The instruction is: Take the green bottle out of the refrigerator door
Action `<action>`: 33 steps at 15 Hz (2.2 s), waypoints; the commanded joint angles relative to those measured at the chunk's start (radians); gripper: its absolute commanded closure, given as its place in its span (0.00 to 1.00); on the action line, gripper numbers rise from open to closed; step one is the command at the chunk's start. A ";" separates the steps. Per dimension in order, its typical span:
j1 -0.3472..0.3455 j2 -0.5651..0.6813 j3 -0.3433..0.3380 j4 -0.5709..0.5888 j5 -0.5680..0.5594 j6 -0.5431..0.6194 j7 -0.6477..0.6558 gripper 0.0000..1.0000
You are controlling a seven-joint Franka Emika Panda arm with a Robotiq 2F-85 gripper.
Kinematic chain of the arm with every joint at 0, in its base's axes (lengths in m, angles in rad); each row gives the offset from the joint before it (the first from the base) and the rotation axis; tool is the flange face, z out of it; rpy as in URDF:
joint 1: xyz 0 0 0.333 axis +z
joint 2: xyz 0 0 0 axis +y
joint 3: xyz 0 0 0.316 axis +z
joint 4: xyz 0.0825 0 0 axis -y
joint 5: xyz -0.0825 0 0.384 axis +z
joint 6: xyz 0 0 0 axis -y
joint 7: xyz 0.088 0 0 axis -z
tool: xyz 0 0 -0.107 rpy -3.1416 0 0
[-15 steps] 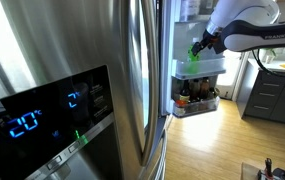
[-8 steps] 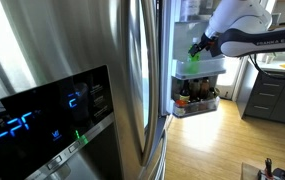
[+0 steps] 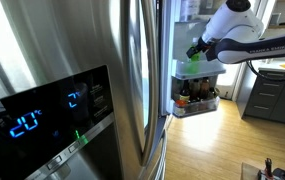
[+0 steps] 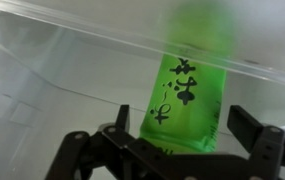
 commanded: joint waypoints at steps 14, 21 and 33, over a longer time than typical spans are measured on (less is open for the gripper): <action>-0.010 0.025 0.017 -0.003 -0.314 0.081 0.136 0.65; 0.037 -0.012 0.009 -0.014 -0.530 0.014 0.018 0.65; 0.156 -0.094 -0.004 -0.047 -0.642 -0.175 -0.283 0.65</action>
